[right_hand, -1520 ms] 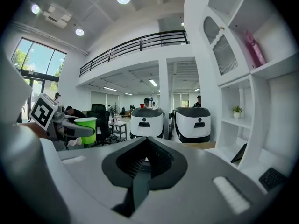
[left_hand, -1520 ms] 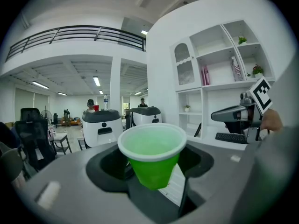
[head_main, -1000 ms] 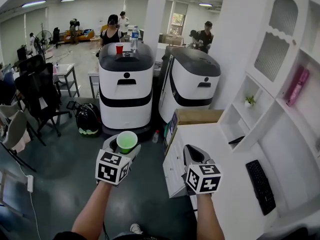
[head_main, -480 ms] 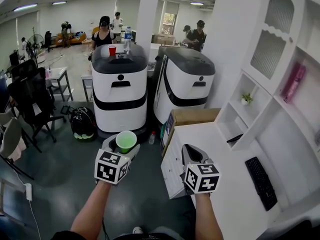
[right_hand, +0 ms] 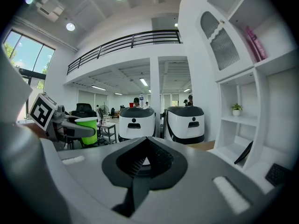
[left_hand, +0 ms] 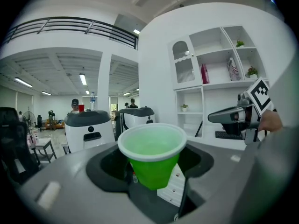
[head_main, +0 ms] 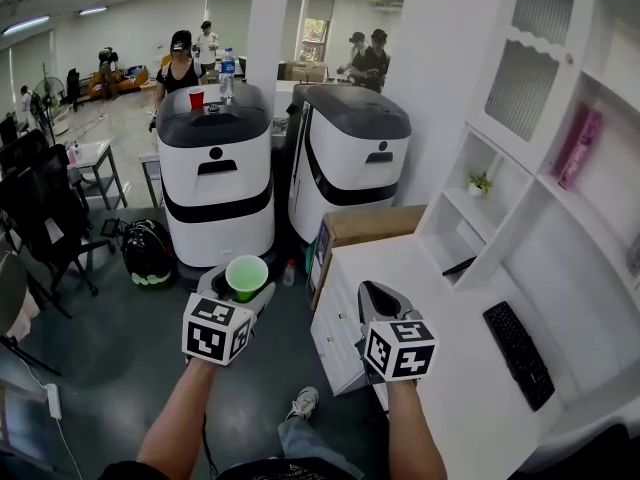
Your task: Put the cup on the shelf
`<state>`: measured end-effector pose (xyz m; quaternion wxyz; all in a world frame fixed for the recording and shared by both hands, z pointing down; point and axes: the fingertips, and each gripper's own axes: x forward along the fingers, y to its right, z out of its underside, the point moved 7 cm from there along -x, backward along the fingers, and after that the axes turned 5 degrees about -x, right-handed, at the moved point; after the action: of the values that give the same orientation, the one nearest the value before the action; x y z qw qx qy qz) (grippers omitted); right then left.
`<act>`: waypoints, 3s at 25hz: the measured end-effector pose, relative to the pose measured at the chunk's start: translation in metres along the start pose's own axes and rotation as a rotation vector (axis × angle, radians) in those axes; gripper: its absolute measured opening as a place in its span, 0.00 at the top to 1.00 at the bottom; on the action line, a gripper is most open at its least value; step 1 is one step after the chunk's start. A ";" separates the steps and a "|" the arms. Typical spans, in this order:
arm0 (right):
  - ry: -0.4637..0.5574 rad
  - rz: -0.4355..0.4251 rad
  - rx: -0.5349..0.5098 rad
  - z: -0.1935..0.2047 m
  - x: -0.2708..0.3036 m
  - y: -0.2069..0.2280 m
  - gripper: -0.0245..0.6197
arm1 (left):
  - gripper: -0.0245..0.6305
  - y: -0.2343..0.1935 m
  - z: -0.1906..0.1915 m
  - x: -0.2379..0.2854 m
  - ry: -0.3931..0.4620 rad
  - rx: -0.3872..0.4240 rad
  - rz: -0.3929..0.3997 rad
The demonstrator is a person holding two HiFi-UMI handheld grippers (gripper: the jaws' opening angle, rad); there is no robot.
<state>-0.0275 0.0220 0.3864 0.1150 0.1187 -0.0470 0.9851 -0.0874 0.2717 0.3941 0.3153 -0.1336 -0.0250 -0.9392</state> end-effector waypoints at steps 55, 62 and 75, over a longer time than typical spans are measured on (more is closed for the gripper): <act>0.023 0.625 0.216 -0.003 0.078 0.340 0.92 | 0.49 0.198 -0.143 0.469 -0.006 0.264 0.720; -0.003 0.751 0.231 0.000 0.058 0.346 0.92 | 0.49 0.233 -0.153 0.488 -0.003 0.287 0.869; -0.019 0.955 0.297 0.000 0.068 0.338 0.92 | 0.49 0.282 -0.179 0.525 0.018 0.376 1.135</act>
<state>-0.1725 -0.2912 0.3808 -0.3673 0.1080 0.0436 0.9228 -0.3631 -0.2847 0.3510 0.7862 -0.0602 -0.1128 -0.6046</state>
